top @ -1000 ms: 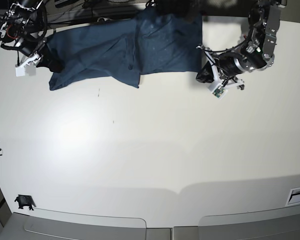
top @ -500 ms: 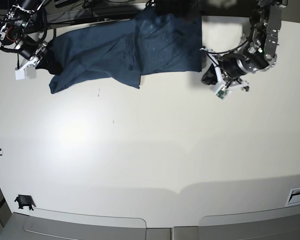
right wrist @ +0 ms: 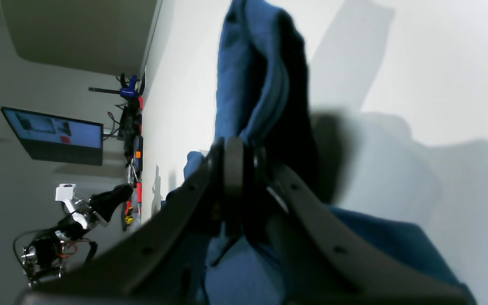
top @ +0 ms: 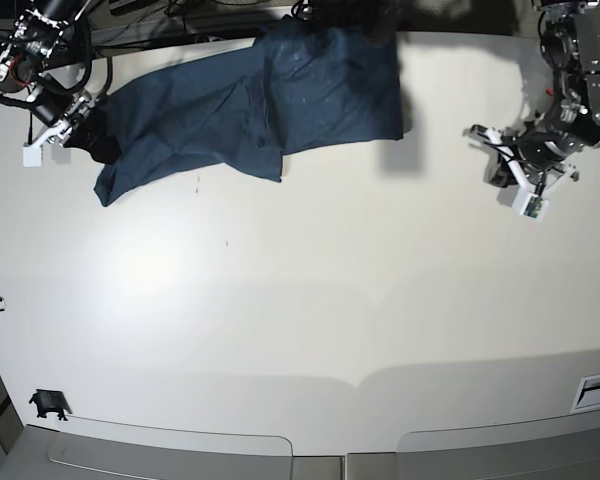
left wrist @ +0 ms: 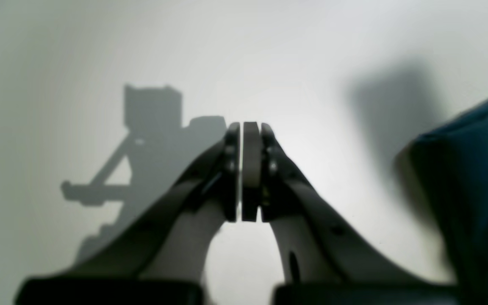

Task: Fold the T-shirt properly
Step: 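Fold the shirt end with the right gripper toward the left gripper, then press the folded bundle flat with the right gripper and open it, then move both grippers onto the bundle's sides and grasp its edges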

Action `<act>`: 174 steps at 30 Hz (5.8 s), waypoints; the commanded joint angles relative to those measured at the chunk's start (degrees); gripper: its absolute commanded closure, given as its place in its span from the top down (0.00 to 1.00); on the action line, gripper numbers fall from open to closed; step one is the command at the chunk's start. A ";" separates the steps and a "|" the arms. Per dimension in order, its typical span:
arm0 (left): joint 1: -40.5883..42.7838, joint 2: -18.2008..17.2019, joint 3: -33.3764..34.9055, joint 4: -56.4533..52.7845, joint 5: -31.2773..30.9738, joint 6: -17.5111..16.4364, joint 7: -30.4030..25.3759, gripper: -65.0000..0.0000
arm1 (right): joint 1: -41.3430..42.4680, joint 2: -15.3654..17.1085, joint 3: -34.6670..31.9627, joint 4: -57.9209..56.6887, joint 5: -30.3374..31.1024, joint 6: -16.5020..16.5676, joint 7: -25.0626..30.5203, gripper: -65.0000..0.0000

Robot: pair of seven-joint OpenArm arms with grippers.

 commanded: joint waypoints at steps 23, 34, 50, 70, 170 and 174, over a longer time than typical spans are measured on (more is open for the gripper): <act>14.32 -0.66 -3.02 1.11 -0.57 -0.13 -1.97 0.00 | -4.52 -12.94 -25.68 41.18 2.00 0.32 0.60 0.00; 18.95 -0.02 -3.02 1.09 -0.57 1.84 -6.29 0.00 | -5.90 -23.06 -44.17 42.93 -1.95 0.32 0.60 0.00; 19.23 1.29 -3.02 1.09 -0.57 1.84 -6.71 0.00 | -5.88 -27.98 -50.42 42.93 -35.04 0.32 8.17 0.00; 17.16 0.28 -3.02 2.16 -1.11 1.81 -10.84 0.10 | 0.59 -29.66 -49.59 42.95 -12.33 0.32 0.60 0.31; 20.20 6.38 13.70 11.87 -0.26 -4.83 -16.92 0.00 | -7.17 -25.73 -44.65 42.18 -48.22 -4.42 18.27 0.00; 20.20 8.63 13.70 11.61 -0.33 -4.79 -16.70 0.00 | -7.17 -25.70 -44.63 42.16 -49.92 -8.20 20.35 0.00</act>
